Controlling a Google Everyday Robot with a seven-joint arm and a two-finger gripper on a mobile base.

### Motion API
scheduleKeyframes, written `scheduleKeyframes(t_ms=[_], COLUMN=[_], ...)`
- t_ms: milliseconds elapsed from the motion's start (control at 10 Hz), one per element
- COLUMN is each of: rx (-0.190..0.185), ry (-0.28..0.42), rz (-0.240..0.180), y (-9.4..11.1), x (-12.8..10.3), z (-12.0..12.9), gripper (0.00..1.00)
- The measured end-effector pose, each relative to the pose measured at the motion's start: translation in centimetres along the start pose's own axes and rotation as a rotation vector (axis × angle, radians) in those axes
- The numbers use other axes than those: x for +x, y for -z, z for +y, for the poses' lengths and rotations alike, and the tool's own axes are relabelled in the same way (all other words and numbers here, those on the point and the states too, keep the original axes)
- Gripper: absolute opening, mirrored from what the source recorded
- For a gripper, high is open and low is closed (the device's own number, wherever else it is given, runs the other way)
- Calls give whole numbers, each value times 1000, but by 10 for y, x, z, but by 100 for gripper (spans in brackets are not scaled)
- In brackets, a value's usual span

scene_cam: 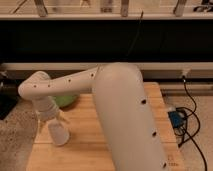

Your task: Place the ceramic cup over the eraser

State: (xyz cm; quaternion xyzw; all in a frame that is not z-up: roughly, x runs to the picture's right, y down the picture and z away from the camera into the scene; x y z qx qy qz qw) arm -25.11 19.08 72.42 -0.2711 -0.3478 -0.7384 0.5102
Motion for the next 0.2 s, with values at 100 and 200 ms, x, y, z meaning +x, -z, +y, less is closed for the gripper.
scheduleKeyframes(t_ms=[100, 200], rx=[3, 7], ry=[-1, -1], rz=[-1, 2], y=[1, 5], x=[-1, -2], z=[2, 2], gripper=[80, 80])
